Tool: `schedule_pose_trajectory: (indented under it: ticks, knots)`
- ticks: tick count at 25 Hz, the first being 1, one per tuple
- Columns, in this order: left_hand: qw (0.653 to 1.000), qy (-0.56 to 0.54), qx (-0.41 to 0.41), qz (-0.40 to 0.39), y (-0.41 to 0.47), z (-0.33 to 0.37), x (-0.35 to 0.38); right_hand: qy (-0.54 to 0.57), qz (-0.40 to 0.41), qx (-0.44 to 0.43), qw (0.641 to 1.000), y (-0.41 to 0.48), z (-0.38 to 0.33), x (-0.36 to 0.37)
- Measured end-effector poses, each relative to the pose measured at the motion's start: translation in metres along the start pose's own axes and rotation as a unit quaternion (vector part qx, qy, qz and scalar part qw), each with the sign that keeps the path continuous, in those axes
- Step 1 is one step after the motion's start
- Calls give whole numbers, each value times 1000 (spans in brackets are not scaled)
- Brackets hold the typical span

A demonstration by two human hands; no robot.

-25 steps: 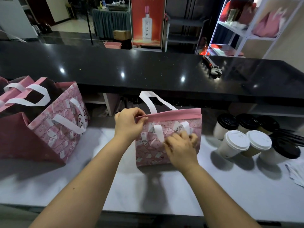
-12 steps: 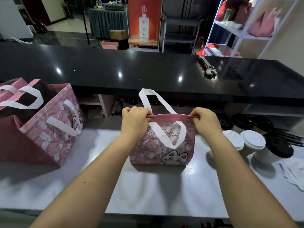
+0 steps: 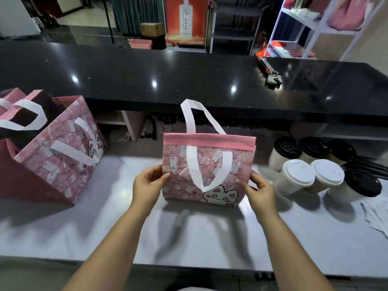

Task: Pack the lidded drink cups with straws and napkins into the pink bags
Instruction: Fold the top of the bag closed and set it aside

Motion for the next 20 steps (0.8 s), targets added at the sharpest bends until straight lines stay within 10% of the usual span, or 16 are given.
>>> schedule_pose_trajectory:
  ticks: [20]
  knots:
    - [991,-86,-71,-71,-3,-9,8,100,-55,12,993,7,-1,29]
Point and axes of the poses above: each hand's wrist, its own y-axis towards the middle knuckle, its own x-axis out of the palm, z = x × y, the point moved 3 cm from there along y, towards the middle knuckle, and after that the axes turned 8 degrees about -y, right-handed, at the moved point
